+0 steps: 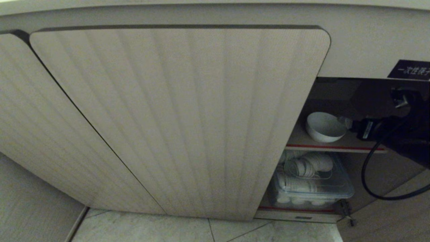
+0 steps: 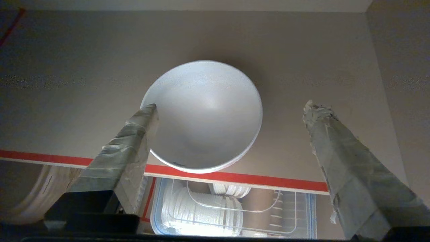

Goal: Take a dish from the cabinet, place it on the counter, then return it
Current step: Take the bowl from the cabinet

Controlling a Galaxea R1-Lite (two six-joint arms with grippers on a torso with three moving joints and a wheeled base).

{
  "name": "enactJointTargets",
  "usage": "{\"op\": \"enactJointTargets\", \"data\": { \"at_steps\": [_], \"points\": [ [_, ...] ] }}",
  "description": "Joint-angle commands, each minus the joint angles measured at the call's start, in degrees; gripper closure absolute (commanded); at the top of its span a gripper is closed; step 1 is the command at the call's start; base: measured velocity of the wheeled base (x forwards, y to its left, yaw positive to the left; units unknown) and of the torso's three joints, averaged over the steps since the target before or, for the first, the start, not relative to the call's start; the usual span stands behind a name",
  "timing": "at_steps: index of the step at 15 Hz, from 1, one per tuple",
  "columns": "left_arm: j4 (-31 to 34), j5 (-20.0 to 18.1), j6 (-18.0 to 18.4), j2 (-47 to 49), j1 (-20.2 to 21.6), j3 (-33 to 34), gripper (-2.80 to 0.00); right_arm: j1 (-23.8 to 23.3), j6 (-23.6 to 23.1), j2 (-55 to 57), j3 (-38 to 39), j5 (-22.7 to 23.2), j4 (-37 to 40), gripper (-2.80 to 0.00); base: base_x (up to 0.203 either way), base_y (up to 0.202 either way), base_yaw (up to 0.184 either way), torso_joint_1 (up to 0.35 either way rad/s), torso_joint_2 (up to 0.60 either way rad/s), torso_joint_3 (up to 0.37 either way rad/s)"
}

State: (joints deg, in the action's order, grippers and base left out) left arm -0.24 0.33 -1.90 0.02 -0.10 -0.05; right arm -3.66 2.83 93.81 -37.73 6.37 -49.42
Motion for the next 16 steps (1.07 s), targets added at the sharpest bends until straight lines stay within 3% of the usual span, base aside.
{"op": "enactJointTargets", "data": {
  "at_steps": [1,16],
  "points": [
    [0.0,0.0,0.0,0.0,0.0,0.0,0.0,0.0,0.0,0.5,0.4,0.0,-0.4,-2.8,0.0,0.0,0.0,0.0,0.0,0.0],
    [0.0,0.0,0.0,0.0,0.0,0.0,0.0,0.7,0.0,4.6,0.4,0.0,-2.3,-2.8,0.0,0.0,0.0,0.0,0.0,0.0]
  ]
}}
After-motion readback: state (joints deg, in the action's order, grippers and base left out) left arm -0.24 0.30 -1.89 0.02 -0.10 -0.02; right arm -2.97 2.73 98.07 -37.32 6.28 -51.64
